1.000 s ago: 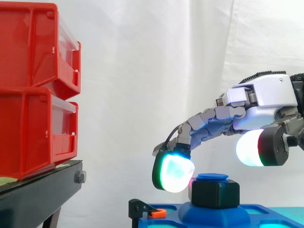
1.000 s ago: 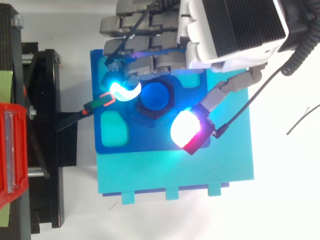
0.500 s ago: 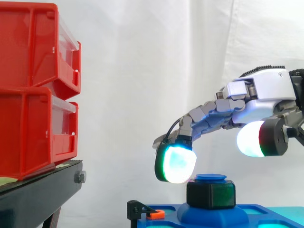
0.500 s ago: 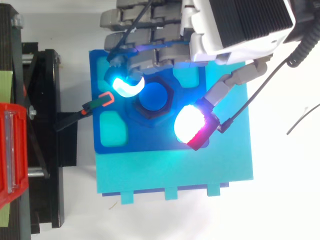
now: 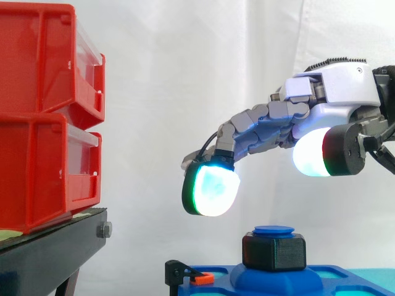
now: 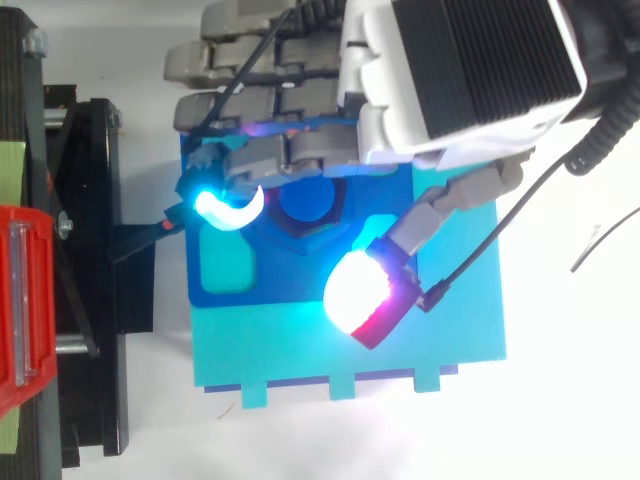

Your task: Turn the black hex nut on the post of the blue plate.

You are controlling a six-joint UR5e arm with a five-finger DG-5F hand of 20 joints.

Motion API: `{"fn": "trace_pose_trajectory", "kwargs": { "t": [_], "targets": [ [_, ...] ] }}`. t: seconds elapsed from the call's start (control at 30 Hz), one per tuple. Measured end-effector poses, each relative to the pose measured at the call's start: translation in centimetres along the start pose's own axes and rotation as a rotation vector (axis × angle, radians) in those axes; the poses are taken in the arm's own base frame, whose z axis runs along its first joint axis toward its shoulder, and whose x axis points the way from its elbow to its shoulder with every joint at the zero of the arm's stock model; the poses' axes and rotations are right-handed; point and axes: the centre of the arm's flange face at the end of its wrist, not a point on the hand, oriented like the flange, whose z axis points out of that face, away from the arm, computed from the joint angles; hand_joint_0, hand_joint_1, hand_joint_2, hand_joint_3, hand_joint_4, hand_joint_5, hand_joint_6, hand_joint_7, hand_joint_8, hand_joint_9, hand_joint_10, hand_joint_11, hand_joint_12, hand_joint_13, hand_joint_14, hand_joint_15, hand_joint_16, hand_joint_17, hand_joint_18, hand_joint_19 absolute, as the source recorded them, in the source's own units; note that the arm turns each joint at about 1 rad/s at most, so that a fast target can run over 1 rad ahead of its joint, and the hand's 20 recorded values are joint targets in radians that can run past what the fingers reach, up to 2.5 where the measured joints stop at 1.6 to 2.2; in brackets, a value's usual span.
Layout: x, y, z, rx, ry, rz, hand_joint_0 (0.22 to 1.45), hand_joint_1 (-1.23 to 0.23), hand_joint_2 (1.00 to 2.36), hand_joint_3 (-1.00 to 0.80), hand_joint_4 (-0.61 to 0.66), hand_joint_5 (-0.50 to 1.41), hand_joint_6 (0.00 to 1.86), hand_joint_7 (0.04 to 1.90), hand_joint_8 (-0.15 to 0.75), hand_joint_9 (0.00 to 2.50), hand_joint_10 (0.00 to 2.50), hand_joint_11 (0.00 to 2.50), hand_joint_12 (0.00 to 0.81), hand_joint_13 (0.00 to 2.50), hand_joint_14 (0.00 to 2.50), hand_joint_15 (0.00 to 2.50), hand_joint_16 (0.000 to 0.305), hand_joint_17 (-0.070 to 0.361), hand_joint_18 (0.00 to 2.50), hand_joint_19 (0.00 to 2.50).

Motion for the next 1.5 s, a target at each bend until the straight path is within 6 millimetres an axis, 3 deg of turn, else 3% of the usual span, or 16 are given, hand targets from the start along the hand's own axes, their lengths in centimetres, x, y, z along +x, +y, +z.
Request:
{"fn": "trace_pose_trajectory", "kwargs": {
  "t": [0.5, 0.93, 1.5],
  "targets": [
    [0.7, 2.6, 1.5, 0.025, 0.014, -0.024, 0.46, -0.4, 1.0, -0.5, 0.22, -0.18, 0.5, 0.89, 0.271, 0.3, 0.0, 0.01, 0.397, 0.05, 0.0, 0.0, 0.06, 0.135, 0.0, 0.1],
    [2.7, 2.9, 1.3, 0.048, 0.035, -0.037, 0.46, -0.4, 1.0, -0.5, 0.22, -0.18, 0.5, 0.89, 0.271, 0.3, 0.0, 0.01, 0.396, 0.05, 0.0, 0.0, 0.06, 0.135, 0.0, 0.09],
    [3.2, 2.8, 1.1, 0.055, 0.048, -0.047, 0.46, -0.4, 1.0, -0.5, 0.21, -0.18, 0.5, 0.9, 0.272, 0.3, 0.0, 0.0, 0.396, 0.05, 0.0, 0.0, 0.06, 0.135, 0.0, 0.11]
  ]
}}
